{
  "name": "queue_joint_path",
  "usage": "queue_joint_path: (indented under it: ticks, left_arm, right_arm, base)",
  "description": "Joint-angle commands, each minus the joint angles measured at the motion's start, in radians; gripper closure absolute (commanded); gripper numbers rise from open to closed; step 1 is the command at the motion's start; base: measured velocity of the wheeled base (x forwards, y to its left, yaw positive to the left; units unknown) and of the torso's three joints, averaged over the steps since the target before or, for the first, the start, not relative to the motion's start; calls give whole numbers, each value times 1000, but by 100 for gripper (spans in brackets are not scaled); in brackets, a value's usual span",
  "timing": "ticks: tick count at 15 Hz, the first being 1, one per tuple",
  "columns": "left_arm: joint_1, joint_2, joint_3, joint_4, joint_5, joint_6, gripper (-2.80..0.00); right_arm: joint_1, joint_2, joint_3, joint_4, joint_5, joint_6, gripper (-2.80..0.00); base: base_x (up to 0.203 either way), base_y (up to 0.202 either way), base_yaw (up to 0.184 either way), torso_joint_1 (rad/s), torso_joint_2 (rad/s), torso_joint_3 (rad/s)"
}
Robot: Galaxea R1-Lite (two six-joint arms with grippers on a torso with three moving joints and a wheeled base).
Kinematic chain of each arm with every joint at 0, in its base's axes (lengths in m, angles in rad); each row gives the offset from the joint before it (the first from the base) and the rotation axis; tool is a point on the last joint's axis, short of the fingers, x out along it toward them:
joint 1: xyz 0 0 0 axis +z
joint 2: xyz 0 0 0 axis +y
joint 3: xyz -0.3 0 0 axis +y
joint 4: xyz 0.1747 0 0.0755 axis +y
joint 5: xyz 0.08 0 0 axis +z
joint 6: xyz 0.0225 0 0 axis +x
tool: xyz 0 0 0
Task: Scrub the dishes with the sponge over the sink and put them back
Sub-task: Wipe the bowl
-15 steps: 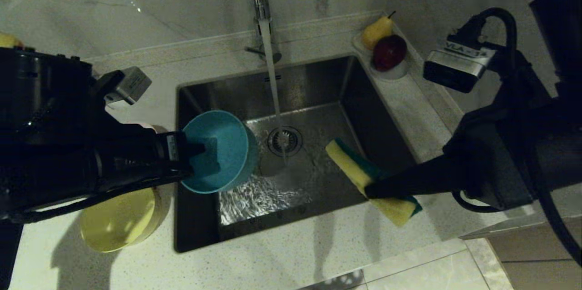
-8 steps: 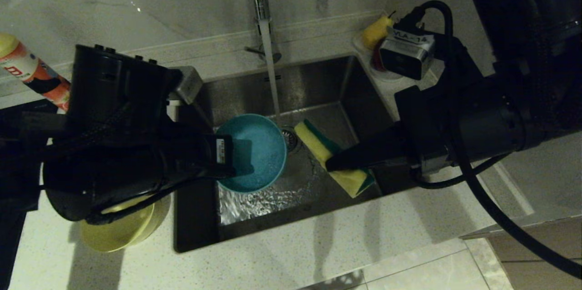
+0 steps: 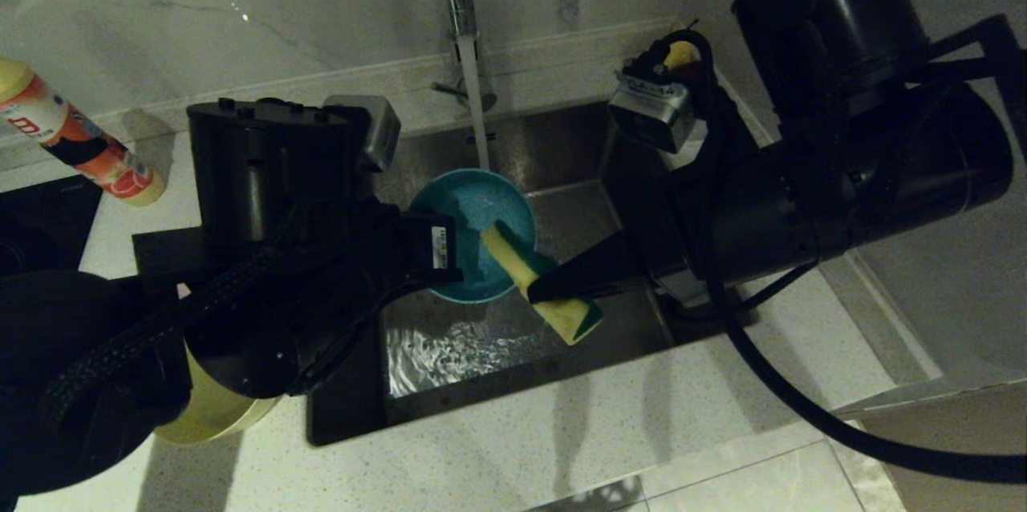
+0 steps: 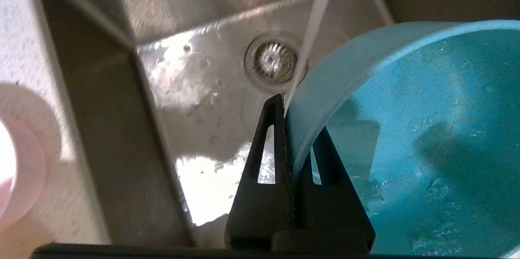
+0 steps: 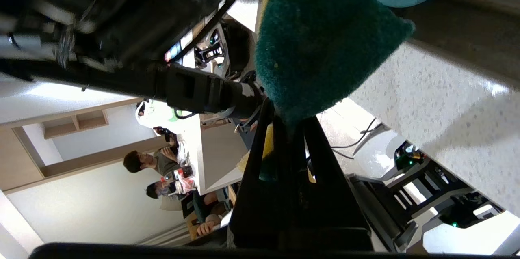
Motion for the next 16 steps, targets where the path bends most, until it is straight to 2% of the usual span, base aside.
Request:
queue_joint_path:
  ticks: [1, 3, 10, 13, 16]
  left_arm:
    - [-8, -4, 40, -81, 4, 21, 0]
    - [-16, -6, 66, -113, 3, 31, 0]
    - [-76, -14, 97, -118, 6, 30, 0]
    - [-78, -12, 144, -190, 6, 55, 0]
    - [-78, -11, 196, -291, 7, 99, 0]
  right_arm:
    - [-4, 55, -29, 2, 2, 7, 0]
    - [-5, 79, -52, 2, 1, 21, 0]
    - [-6, 107, -93, 5, -8, 24, 0]
    - [-6, 120, -93, 5, -70, 24, 0]
    - [-7, 127, -119, 6, -82, 24, 0]
  base:
    - [0, 0, 0, 0, 0, 0]
    - [0, 0, 0, 0, 0, 0]
    - [0, 0, 0, 0, 0, 0]
    - [0, 0, 0, 0, 0, 0]
    - [0, 0, 0, 0, 0, 0]
